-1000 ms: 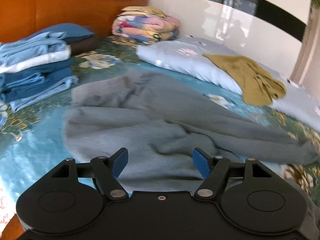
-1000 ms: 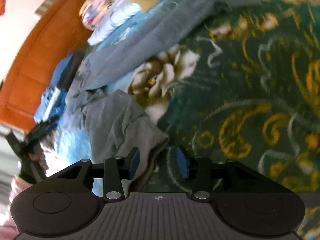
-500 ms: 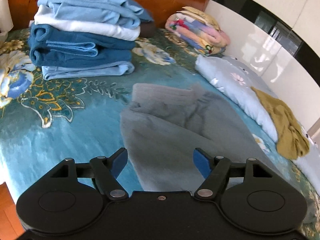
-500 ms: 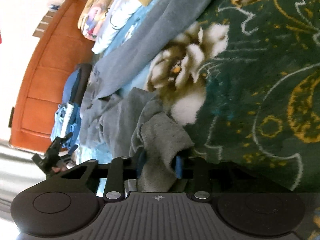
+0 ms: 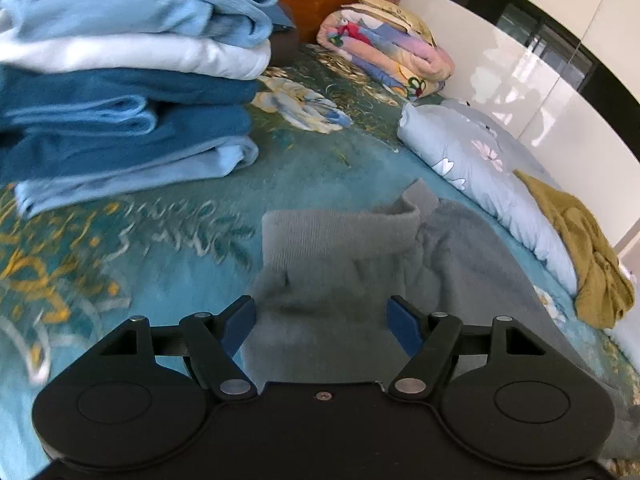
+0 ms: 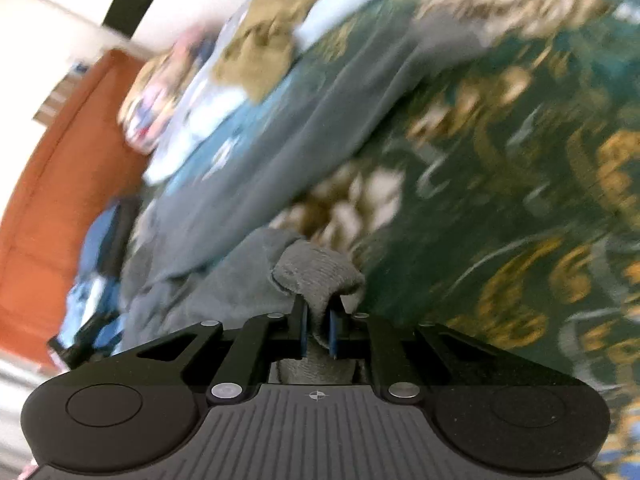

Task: Fold clothes
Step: 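Grasp the sweatshirt hem with both grippers and lift it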

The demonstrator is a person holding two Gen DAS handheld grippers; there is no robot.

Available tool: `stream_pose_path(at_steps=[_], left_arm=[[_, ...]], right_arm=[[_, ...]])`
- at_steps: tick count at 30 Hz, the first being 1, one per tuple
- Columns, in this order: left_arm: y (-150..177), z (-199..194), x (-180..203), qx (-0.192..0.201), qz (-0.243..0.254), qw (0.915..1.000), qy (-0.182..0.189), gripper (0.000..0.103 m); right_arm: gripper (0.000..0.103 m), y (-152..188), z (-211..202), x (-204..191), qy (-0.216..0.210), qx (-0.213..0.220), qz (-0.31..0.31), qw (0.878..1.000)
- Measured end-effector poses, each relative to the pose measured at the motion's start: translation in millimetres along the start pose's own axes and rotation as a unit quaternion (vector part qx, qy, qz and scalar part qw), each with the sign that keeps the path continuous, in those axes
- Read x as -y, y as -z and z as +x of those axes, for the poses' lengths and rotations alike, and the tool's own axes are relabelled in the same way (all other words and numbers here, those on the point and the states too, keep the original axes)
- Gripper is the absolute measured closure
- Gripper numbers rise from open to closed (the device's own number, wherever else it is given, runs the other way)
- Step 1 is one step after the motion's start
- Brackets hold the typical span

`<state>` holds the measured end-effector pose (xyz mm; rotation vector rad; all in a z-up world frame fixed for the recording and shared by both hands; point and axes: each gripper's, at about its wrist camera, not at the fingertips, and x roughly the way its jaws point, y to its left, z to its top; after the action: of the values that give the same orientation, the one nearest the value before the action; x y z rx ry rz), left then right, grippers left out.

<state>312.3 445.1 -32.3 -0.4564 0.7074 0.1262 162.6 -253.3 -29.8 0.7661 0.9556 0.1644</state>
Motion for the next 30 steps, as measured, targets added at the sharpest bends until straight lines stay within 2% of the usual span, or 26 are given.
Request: stream_pose_path(at_steps=[5, 11, 15, 17, 21, 24, 30], left_arm=[[-13.3, 32.7, -7.7, -0.017, 0.011, 0.9998, -0.005, 0.032], [-11.7, 46.7, -15.3, -0.010, 0.004, 0.9996, 0.027, 0.035], [-11.1, 44.9, -17.4, -0.006, -0.003, 0.9996, 0.029, 0.054], [-9.7, 42.5, -19.2, -0.006, -0.011, 0.9994, 0.031, 0.060], [-5.9, 36.2, -18.1, -0.003, -0.024, 0.9989, 0.040, 0.083], [-1.6, 27.0, -5.6, 0.009, -0.016, 0.9995, 0.027, 0.089], [0.9, -14.9, 20.3, 0.060, -0.021, 0.9980, -0.002, 0.092]], right_arm=[[0.095, -6.1, -9.3, 7.8, 0.044, 0.018, 0.005, 0.999], [0.095, -12.5, -15.4, 16.2, 0.091, 0.031, 0.011, 0.995], [0.095, -13.8, -13.3, 16.2, 0.093, 0.033, 0.017, 0.995], [0.095, -13.5, -14.2, 16.2, 0.092, 0.032, 0.017, 0.995], [0.095, -13.5, -13.9, 18.0, 0.086, 0.034, 0.023, 0.995], [0.095, -13.7, -14.4, 18.6, 0.081, 0.038, 0.025, 0.996], [0.095, -17.8, -27.6, 13.0, 0.065, 0.052, 0.010, 0.996]])
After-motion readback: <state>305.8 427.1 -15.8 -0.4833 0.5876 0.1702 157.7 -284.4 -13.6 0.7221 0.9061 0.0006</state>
